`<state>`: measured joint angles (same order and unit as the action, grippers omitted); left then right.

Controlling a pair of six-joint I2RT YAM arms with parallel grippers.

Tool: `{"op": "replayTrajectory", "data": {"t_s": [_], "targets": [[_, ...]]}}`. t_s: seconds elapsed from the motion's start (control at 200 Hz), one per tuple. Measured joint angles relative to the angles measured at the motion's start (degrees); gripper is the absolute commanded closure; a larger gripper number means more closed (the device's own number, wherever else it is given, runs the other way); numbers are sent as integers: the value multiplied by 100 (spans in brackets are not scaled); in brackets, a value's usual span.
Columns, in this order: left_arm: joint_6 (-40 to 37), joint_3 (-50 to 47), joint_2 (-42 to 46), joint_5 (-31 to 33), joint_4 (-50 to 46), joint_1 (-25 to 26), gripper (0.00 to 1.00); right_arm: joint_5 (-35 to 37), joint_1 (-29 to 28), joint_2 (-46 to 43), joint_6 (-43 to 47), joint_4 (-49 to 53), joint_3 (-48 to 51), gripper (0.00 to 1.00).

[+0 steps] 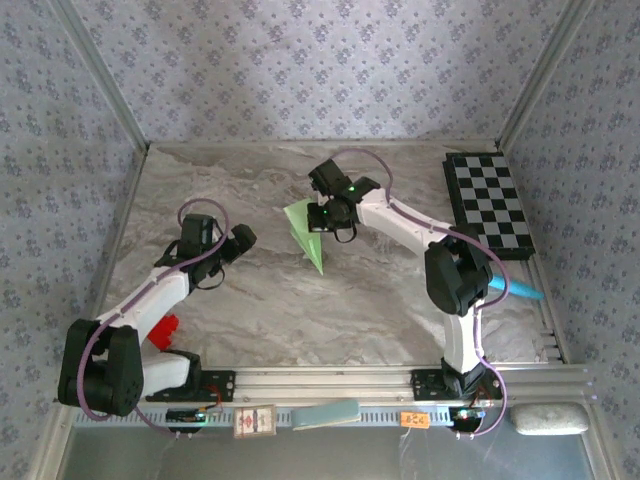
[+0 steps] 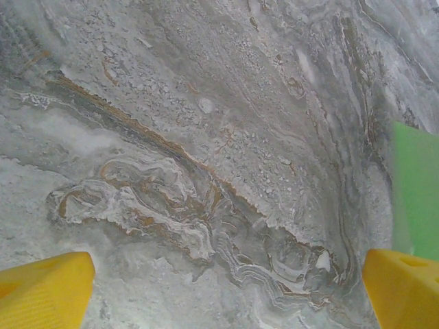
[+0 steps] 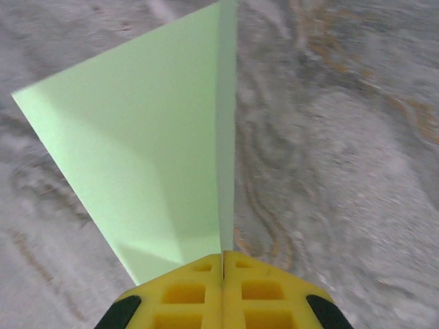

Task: Fold a paper plane with a square sheet of paper (pick it up from the middle)
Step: Move the paper plane to the top-center of the table.

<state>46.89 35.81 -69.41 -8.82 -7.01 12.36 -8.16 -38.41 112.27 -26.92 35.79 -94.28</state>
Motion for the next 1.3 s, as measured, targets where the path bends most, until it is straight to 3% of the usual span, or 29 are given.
{"op": "replayTrajectory", "data": {"t_s": [0.245,0.485,0.95,1.299], "targets": [[332,-2,-61,-348,291,-4,0,-1692,199,308,-28,-1580,472,98],[608,-20,-535,-874,758,0,4,-2568,557,544,-538,-2848,1311,98],[824,297,-1862,-1427,1329,721,30,-2916,966,592,-1097,-3926,2155,95],[863,953,-2594,-1609,1587,883,54,-2927,1054,592,-1130,-4048,2236,95]]}}
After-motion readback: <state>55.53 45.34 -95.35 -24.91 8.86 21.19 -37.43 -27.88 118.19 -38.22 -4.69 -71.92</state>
